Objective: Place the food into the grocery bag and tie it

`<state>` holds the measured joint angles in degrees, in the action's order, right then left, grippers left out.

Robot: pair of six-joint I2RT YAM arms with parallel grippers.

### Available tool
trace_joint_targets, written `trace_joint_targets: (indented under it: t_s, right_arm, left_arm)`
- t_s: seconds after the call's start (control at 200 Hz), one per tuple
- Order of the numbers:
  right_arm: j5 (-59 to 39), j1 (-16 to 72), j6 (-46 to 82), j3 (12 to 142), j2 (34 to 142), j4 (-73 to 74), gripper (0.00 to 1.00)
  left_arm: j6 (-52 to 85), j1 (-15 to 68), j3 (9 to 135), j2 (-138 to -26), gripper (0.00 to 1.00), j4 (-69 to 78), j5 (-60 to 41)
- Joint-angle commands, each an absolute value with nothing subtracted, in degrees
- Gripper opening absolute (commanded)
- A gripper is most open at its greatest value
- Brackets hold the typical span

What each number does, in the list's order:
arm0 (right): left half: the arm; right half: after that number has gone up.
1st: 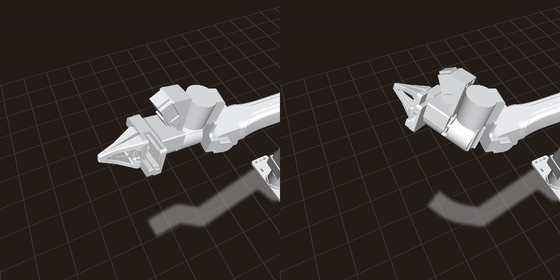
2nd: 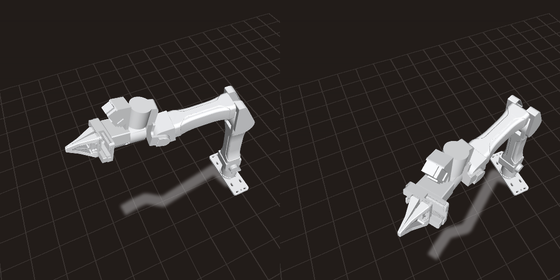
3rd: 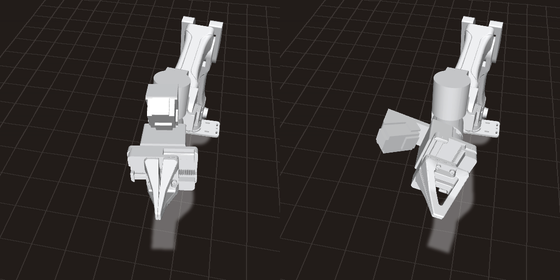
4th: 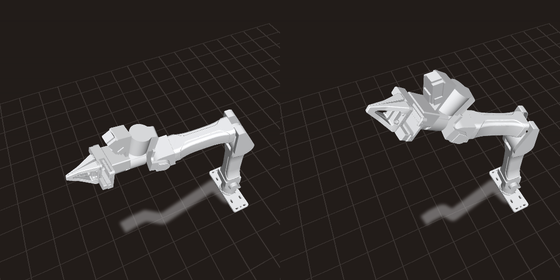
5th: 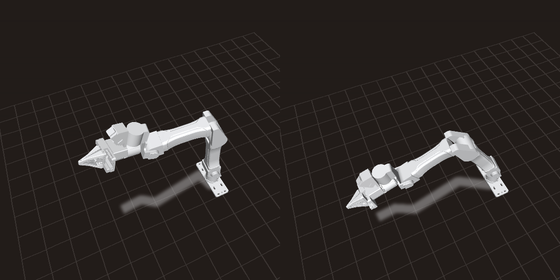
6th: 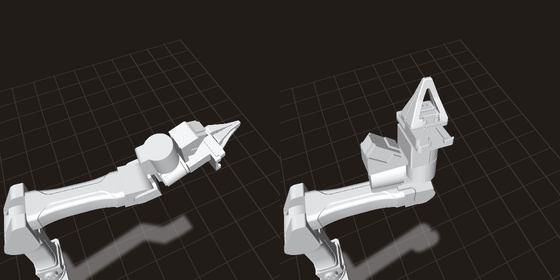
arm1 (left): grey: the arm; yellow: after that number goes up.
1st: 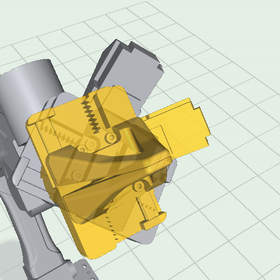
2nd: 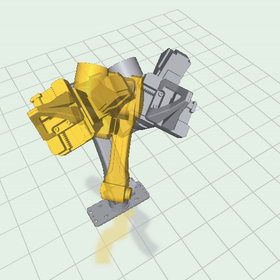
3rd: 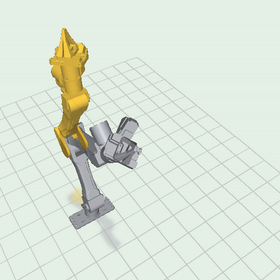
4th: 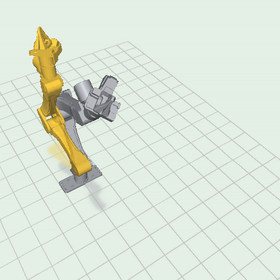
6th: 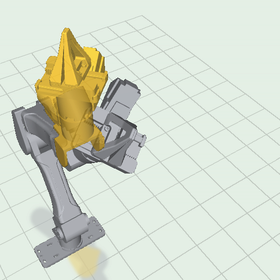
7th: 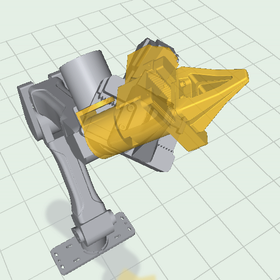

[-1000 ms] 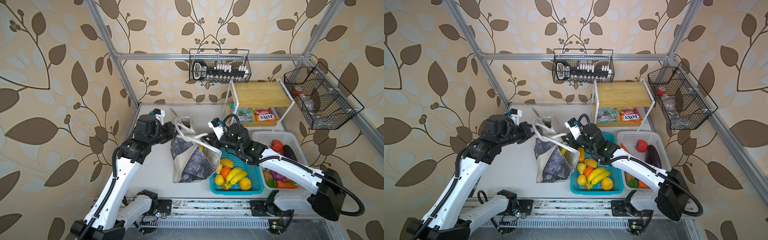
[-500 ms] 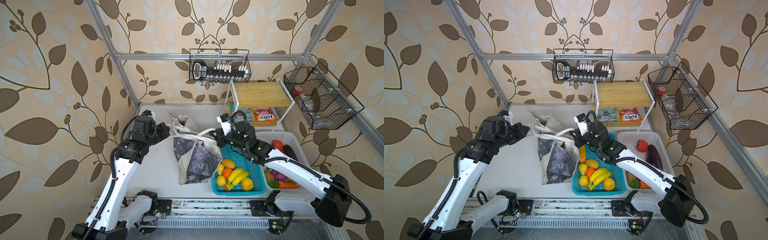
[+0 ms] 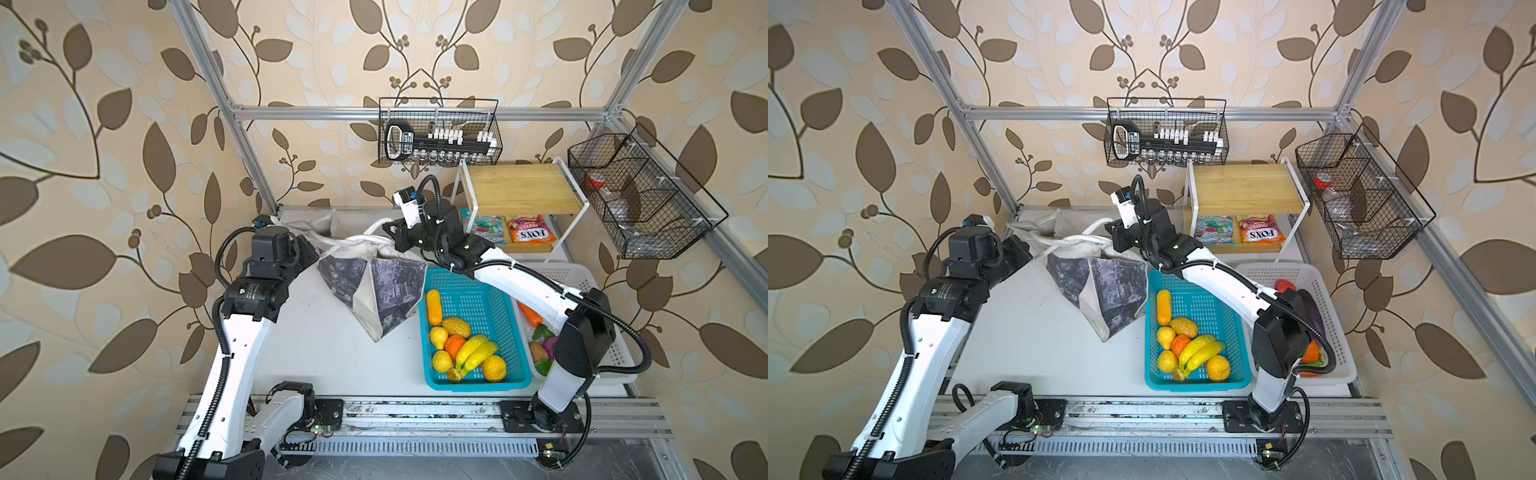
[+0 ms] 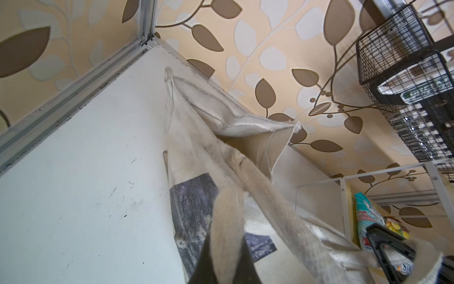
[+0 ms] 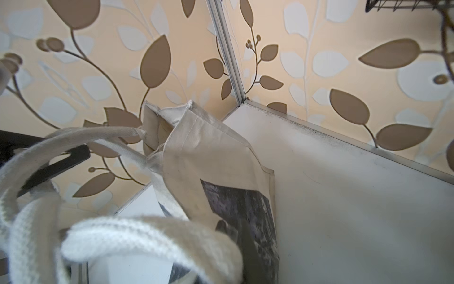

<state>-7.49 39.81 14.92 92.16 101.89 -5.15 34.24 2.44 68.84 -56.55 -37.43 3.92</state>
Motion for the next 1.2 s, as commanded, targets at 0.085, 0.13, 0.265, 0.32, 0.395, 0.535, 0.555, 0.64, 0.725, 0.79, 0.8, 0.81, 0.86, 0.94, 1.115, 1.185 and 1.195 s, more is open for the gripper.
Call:
trace_joint_targets:
  t_s: [0.085,0.13,0.265,0.32,0.395,0.535,0.555,0.64,0.725,0.79,0.8,0.81,0.86,0.94,1.115,1.185,1.195]
  right_arm:
    - [-0.1,33.6,14.7,99.4,106.5,-15.1,0.0]
    - [0.2,32.5,14.6,100.7,107.6,-16.1,0.0]
    - [3.6,31.0,12.5,101.4,108.9,-17.3,0.0]
    - [5.6,30.4,11.5,102.4,109.7,-19.0,0.0]
    - [9.0,29.6,10.6,102.7,110.1,-20.6,0.0]
    - [12.9,28.1,10.5,104.0,111.1,-23.7,0.0]
    - [12.6,27.8,10.8,104.0,111.3,-23.8,0.0]
    - [10.2,27.0,13.1,103.6,111.5,-22.5,0.0]
    - [6.5,27.0,17.0,105.7,113.5,-22.7,0.0]
    - [4.9,28.7,16.9,107.0,114.9,-21.9,0.0]
    - [4.9,29.1,16.7,106.9,114.9,-21.4,0.0]
    - [4.9,29.4,16.4,106.7,114.9,-20.9,0.0]
    - [5.2,31.1,15.0,104.8,114.4,-17.5,0.01]
    - [3.6,32.6,13.3,101.9,113.2,-12.1,0.16]
    - [1.6,35.1,9.0,99.2,111.4,-4.4,0.37]
    - [2.6,36.0,6.7,100.5,112.0,-4.8,0.49]
    - [3.1,36.2,6.3,100.7,112.0,-4.9,0.51]
  left_arm:
    - [34.3,-3.1,70.3,-56.3,0.0,-36.6,12.8]
    - [34.7,-4.3,70.0,-56.2,0.0,-36.6,12.8]
    - [34.6,-8.0,68.8,-55.4,0.0,-36.6,13.1]
    - [34.6,-9.8,68.1,-54.8,0.0,-36.4,12.2]
    - [34.4,-11.9,67.5,-54.3,0.0,-36.2,10.4]
    - [34.6,-13.1,65.6,-53.8,0.0,-34.0,6.1]
    - [35.0,-13.1,64.9,-53.7,0.0,-32.9,4.5]
    - [35.9,-13.1,61.8,-53.2,0.0,-29.3,-2.1]
    - [37.2,-13.1,59.2,-52.8,0.0,-27.1,-4.8]
    - [38.5,-13.0,57.5,-53.3,0.0,-25.2,-7.8]
    - [38.6,-13.0,57.3,-53.5,0.0,-25.1,-8.2]
    - [38.7,-13.0,57.3,-53.7,0.0,-24.9,-8.7]
    - [38.8,-13.1,56.8,-54.1,0.0,-24.3,-10.0]
    - [38.8,-13.0,55.8,-53.9,0.0,-23.1,-12.0]
    - [38.7,-12.9,56.7,-57.1,0.0,-23.1,-18.4]
    - [38.4,-12.8,56.8,-57.5,0.0,-22.9,-19.2]
    - [38.3,-12.8,56.8,-57.5,0.0,-23.0,-19.2]
